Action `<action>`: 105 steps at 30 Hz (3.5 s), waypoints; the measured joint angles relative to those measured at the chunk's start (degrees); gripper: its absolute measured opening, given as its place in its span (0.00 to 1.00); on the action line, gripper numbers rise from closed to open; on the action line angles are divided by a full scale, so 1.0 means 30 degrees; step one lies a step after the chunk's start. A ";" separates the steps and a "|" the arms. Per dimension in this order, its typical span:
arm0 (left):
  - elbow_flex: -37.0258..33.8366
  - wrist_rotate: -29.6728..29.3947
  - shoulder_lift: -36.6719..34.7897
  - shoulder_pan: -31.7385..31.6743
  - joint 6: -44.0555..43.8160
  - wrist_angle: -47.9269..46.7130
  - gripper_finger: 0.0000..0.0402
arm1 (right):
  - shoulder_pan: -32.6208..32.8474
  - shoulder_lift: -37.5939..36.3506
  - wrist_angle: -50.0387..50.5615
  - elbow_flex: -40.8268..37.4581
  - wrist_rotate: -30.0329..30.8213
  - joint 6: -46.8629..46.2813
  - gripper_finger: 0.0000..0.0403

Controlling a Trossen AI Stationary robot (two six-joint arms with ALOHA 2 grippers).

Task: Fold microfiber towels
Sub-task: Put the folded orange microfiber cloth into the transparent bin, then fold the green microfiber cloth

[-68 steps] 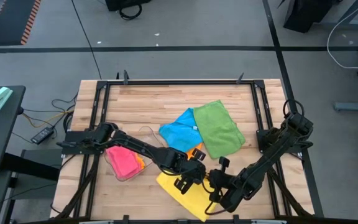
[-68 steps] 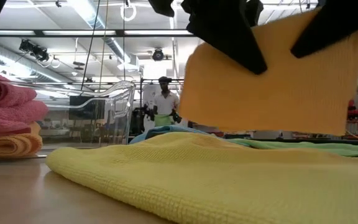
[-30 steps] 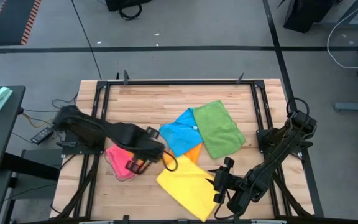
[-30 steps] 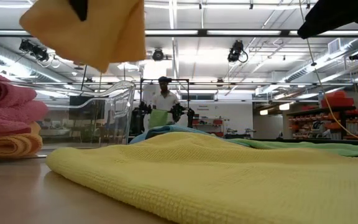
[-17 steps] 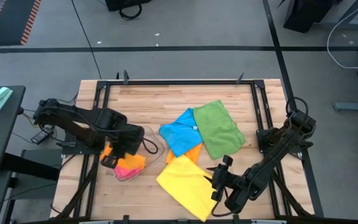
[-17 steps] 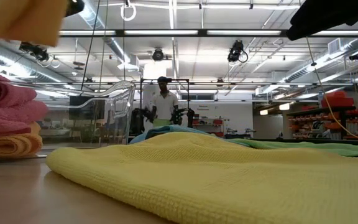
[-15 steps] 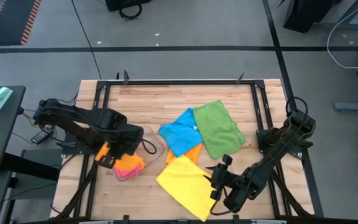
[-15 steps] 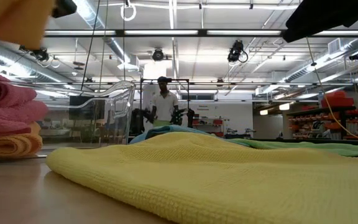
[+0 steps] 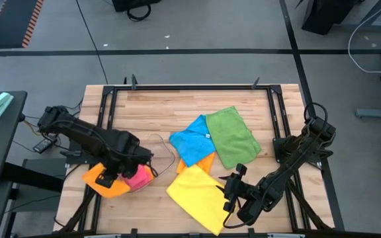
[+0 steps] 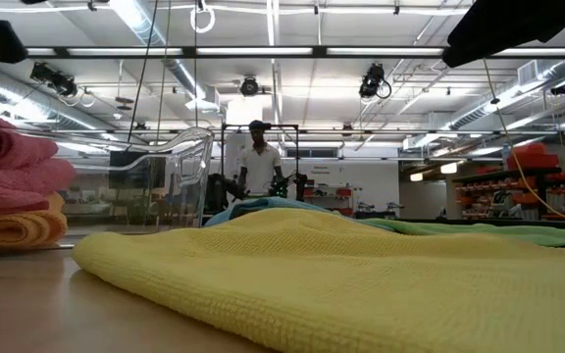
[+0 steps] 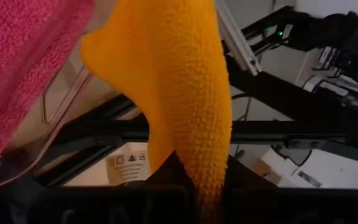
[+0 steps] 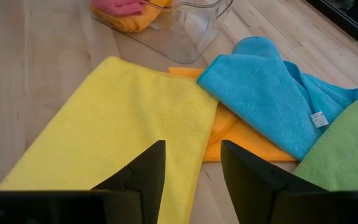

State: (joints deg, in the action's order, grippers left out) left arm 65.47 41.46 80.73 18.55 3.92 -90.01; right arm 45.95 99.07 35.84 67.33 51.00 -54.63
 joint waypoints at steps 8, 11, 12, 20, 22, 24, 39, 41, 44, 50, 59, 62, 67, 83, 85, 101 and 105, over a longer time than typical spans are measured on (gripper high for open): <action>0.0809 0.2258 0.0000 0.1162 -0.1710 0.0004 0.04 | -0.0058 0.0000 0.0064 0.0000 0.0000 0.0056 0.40; 0.0809 0.2166 0.0000 0.2190 -0.1297 0.0308 0.04 | -0.0065 0.0000 0.0079 0.0000 0.0000 -0.0007 0.40; 0.0809 0.1967 0.0000 0.2462 -0.1094 0.0693 0.04 | -0.0065 0.0000 0.0086 0.0000 0.0000 0.0008 0.40; 0.0809 -0.1886 0.0036 0.1569 0.1374 0.1541 0.04 | -0.0204 0.0003 0.0079 0.0000 0.0080 0.0089 0.40; 0.0809 -0.3096 0.0227 0.0854 0.1780 0.1506 0.04 | -0.0197 0.0006 0.0079 0.0000 0.0125 0.0134 0.40; 0.0809 -0.4385 0.0416 0.0271 0.2182 0.1531 0.04 | -0.0183 0.0007 0.0079 0.0000 0.0313 0.0151 0.40; 0.0809 -0.7770 0.3031 -0.1326 0.4066 0.2741 0.06 | -0.0145 0.0007 -0.0122 -0.0007 0.0481 0.0138 0.40; 0.0802 -0.8122 0.3373 -0.1273 0.4248 0.2746 0.07 | -0.0139 0.0007 -0.0201 -0.0007 0.0475 0.0144 0.40; 0.0802 -0.9784 0.3595 -0.1152 0.3696 0.2987 0.07 | -0.0114 0.0007 -0.0323 -0.0007 0.0325 0.0108 0.40; 0.0787 -1.0586 0.3650 -0.1089 0.1983 0.4670 0.24 | 0.0163 0.0007 -0.0590 -0.0007 0.0312 0.0087 0.40; -0.1061 -1.1398 0.3762 -0.0770 0.1536 0.6054 0.62 | 0.0246 0.0007 -0.1146 -0.0007 0.0410 0.0221 0.40; -0.1362 -1.1320 0.3766 -0.0765 0.0984 0.5845 0.67 | 0.0248 0.0007 -0.1150 -0.0007 0.0408 0.0245 0.40; -0.0142 -1.1255 0.2877 -0.0528 0.0481 0.5211 0.65 | 0.0234 0.0007 -0.1153 -0.0007 0.0415 0.0269 0.40; 0.3530 -1.8207 0.1041 0.1363 -0.4716 0.7918 0.58 | 0.0226 0.0007 -0.1104 -0.0007 0.0734 0.0657 0.40; 0.3245 -1.9837 0.1041 0.1813 -0.4771 1.1660 0.54 | 0.0226 0.0007 -0.1131 -0.0007 0.1167 0.0931 0.40; 0.1450 -2.2460 0.1247 0.1812 -0.0972 2.8424 0.31 | -0.1182 -0.2167 0.0322 0.4067 0.1858 0.5596 0.40; 0.1450 -2.2447 0.1253 0.1778 -0.0638 2.8189 0.28 | -0.1169 -0.2834 -0.0103 0.4290 0.1841 0.5832 0.40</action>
State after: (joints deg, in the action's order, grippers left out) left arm 69.82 -25.88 84.49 23.88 2.01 -5.44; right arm 42.44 90.57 35.53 80.20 56.53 -37.13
